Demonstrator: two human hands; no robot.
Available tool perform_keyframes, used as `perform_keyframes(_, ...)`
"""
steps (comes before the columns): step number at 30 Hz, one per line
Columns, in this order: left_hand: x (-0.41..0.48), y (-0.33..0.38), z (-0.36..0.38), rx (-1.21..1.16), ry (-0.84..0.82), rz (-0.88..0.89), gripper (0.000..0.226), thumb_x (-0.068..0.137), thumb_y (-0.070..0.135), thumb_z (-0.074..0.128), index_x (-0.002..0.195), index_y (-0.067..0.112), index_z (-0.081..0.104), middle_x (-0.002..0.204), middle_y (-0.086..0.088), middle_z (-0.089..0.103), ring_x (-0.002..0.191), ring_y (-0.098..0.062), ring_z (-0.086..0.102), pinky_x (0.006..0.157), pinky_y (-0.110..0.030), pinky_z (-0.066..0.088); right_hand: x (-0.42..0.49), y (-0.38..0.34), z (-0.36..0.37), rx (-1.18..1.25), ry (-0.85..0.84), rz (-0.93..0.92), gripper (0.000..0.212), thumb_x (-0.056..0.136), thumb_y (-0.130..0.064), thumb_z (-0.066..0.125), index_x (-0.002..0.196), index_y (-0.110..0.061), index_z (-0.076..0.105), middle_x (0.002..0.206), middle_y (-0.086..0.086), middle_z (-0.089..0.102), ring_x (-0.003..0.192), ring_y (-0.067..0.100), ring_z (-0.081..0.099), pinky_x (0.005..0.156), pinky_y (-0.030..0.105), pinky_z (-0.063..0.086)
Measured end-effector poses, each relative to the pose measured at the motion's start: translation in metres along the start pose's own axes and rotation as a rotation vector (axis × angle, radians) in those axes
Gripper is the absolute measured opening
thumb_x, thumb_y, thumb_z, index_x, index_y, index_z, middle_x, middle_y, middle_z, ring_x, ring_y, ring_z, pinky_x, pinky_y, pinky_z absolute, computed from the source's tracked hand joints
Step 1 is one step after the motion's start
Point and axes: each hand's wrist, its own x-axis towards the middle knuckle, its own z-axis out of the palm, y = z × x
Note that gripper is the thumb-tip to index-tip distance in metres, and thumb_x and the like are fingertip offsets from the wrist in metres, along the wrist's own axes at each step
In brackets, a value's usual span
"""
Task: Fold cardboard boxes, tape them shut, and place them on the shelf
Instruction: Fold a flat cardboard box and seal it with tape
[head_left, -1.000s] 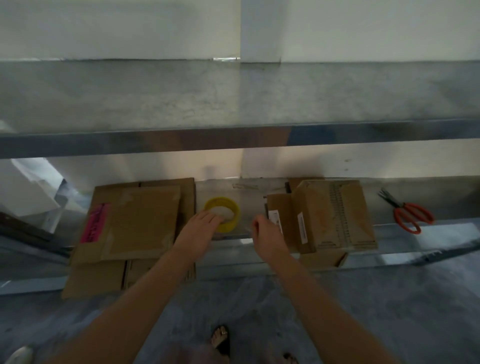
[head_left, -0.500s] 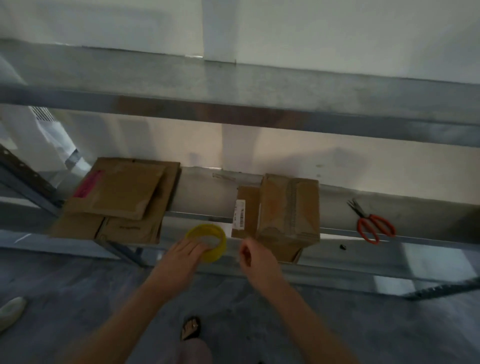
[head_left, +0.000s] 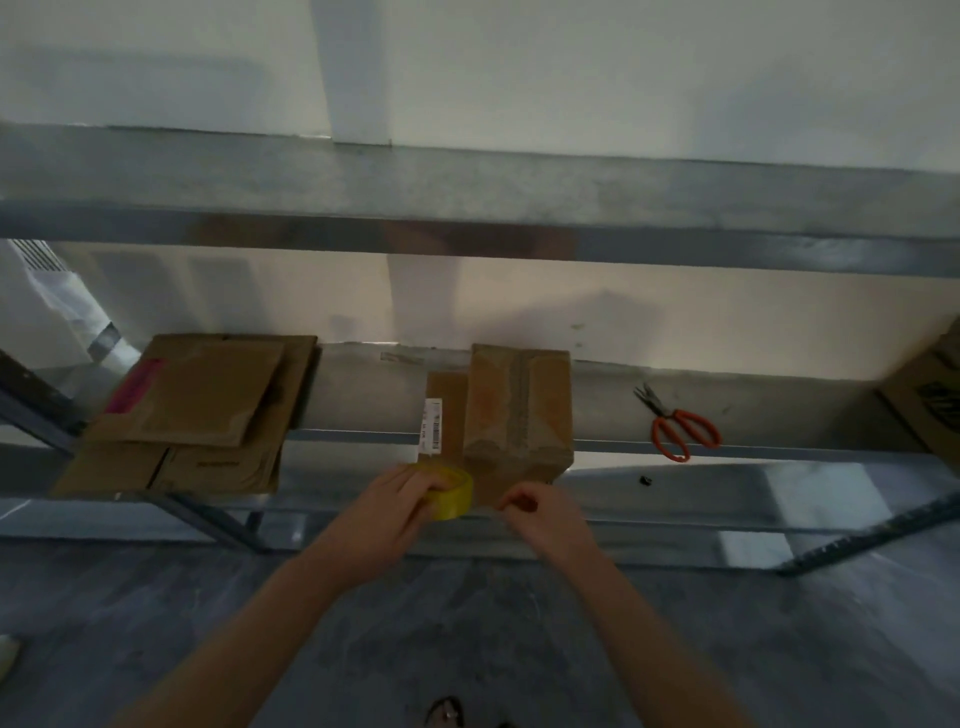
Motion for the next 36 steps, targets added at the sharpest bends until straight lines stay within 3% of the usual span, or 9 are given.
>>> perform_keyframes(4,0.003,-0.003,0.0,-0.006,-0.059,-0.041,0.038,0.094,0.052,0.033,0.118,0.027,0.049,0.109,0.013,0.044,0.098,0.006,0.037,0.09,-0.005,0.028,0.0,-0.002,0.002,0.101,0.002,0.038,0.004,0.092,-0.021,0.063,0.09,-0.023,0.065,0.088,-0.005,0.066,0.085,0.012,0.063,0.078,0.022,0.051)
perform_keyframes(8,0.004,-0.01,-0.001,-0.043,-0.122,-0.087,0.034,0.093,0.049,0.04,0.119,0.029,0.047,0.114,0.011,0.045,0.104,0.002,0.042,0.091,-0.015,0.036,-0.002,0.001,0.008,-0.006,0.031,-0.003,0.004,0.092,-0.027,0.066,0.091,-0.025,0.063,0.084,-0.013,0.061,0.077,-0.004,0.055,0.065,0.007,0.039)
perform_keyframes(12,0.003,-0.014,0.003,-0.003,-0.203,-0.119,0.028,0.09,0.041,0.059,0.115,0.033,0.048,0.113,0.012,0.048,0.103,0.0,0.044,0.089,-0.021,0.039,-0.004,0.004,0.006,-0.122,0.057,-0.051,0.011,0.094,-0.021,0.064,0.09,-0.03,0.058,0.086,-0.014,0.061,0.081,0.0,0.057,0.072,0.009,0.041)
perform_keyframes(16,0.009,-0.026,0.002,0.042,-0.145,-0.216,0.029,0.085,0.044,0.066,0.109,0.037,0.052,0.108,0.013,0.053,0.099,-0.002,0.046,0.084,-0.023,0.038,-0.005,0.004,-0.008,-0.098,0.077,-0.078,0.01,0.092,-0.023,0.067,0.09,-0.03,0.061,0.088,-0.015,0.063,0.087,0.002,0.061,0.084,0.017,0.049)
perform_keyframes(20,0.028,-0.022,0.0,0.049,-0.117,-0.289,0.037,0.079,0.042,0.073,0.112,0.031,0.06,0.112,0.008,0.058,0.104,-0.007,0.049,0.086,-0.023,0.036,-0.001,0.003,-0.024,-0.084,0.111,-0.093,0.007,0.092,-0.025,0.068,0.09,-0.029,0.062,0.087,-0.016,0.064,0.082,-0.004,0.059,0.074,0.008,0.042)
perform_keyframes(26,0.058,-0.011,-0.01,0.13,-0.162,-0.283,0.049,0.079,0.055,0.067,0.122,0.035,0.058,0.12,0.009,0.059,0.109,-0.009,0.051,0.087,-0.025,0.038,0.001,0.004,-0.052,-0.102,0.251,-0.141,0.008,0.09,-0.026,0.07,0.097,-0.024,0.068,0.082,-0.019,0.062,0.076,-0.006,0.056,0.067,0.003,0.039)
perform_keyframes(30,0.061,-0.012,-0.025,0.298,-0.188,-0.269,0.067,0.067,0.082,0.046,0.118,0.042,0.061,0.117,0.013,0.064,0.103,-0.011,0.059,0.084,-0.03,0.047,0.002,0.001,-0.06,-0.068,0.27,-0.148,0.007,0.087,-0.027,0.073,0.092,-0.024,0.07,0.082,-0.016,0.065,0.079,-0.002,0.061,0.074,0.011,0.047)
perform_keyframes(33,0.062,-0.007,-0.029,0.012,-0.168,-0.408,0.038,0.071,0.061,0.071,0.103,0.043,0.06,0.107,0.017,0.062,0.096,-0.009,0.057,0.08,-0.031,0.05,0.003,0.004,-0.068,-0.04,0.259,-0.117,0.006,0.087,-0.027,0.073,0.091,-0.025,0.069,0.079,-0.02,0.062,0.076,-0.007,0.058,0.068,0.006,0.042)
perform_keyframes(36,0.061,-0.011,-0.028,-0.125,-0.138,-0.447,0.033,0.072,0.041,0.08,0.095,0.036,0.057,0.1,0.018,0.057,0.091,-0.007,0.054,0.068,-0.023,0.045,0.006,0.01,-0.076,-0.024,0.243,-0.073,0.006,0.085,-0.028,0.074,0.088,-0.028,0.068,0.078,-0.02,0.063,0.076,-0.007,0.057,0.064,0.006,0.04)
